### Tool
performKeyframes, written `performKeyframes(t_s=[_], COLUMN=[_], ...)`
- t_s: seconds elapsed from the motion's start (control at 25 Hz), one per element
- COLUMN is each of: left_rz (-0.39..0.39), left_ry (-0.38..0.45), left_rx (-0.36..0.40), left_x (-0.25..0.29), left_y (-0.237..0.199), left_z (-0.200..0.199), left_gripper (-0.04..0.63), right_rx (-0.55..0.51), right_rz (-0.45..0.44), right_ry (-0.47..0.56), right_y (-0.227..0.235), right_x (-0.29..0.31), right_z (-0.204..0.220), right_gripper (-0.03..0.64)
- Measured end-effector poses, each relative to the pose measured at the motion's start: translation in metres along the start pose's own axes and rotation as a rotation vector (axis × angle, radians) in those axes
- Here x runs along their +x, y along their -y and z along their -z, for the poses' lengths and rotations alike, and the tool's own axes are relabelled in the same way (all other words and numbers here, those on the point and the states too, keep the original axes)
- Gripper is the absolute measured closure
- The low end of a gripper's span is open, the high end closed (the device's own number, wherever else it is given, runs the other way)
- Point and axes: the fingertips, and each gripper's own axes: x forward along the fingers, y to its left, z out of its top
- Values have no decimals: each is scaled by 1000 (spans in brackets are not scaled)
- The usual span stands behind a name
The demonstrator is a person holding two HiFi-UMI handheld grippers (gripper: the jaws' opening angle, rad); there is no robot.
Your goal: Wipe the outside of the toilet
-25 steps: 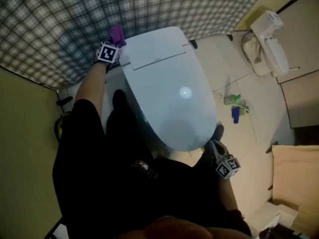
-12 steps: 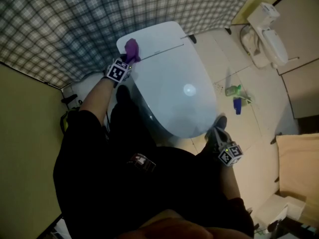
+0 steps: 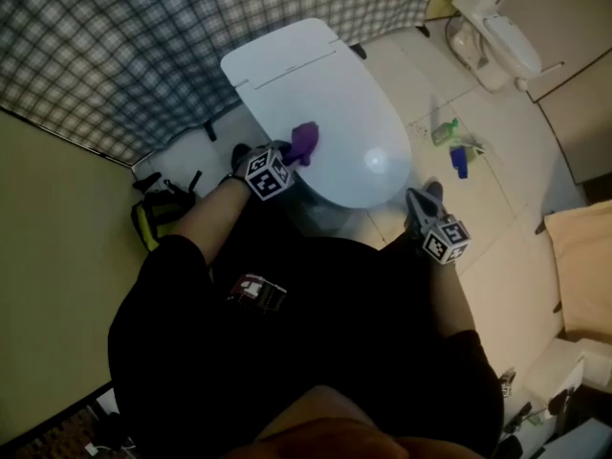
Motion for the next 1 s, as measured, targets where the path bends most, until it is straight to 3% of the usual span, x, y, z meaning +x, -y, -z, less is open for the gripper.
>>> performKeyframes(t_s=[0.28,0.4,0.52,0.6,0.72,1.0], left_rz=[223,343,370,314,178,-161], left_ry=[-12,0,17,83,154,92], left_rx=[48,119,172,96,-59,-306], left_x=[7,2,2,-1,-11,-5], left_y=[130,185,195,155,48,-211], left_z=[-39,-56,-63,-79,-103,-47], left_gripper=[535,535,535,535,535,535], right_rx=[6,17,39,46,58,111], right_rz=[-9,-13,-14,-19,-23,-41], right_ry=[81,104,125,132,132,108], right_y=[-2,-1,1,2,5,1], right_x=[-15,-20,-26,-26,-24,-4], right_z=[-6,-8,-8,-9,-12,-13], right_gripper=[626,625,626,626,624,624])
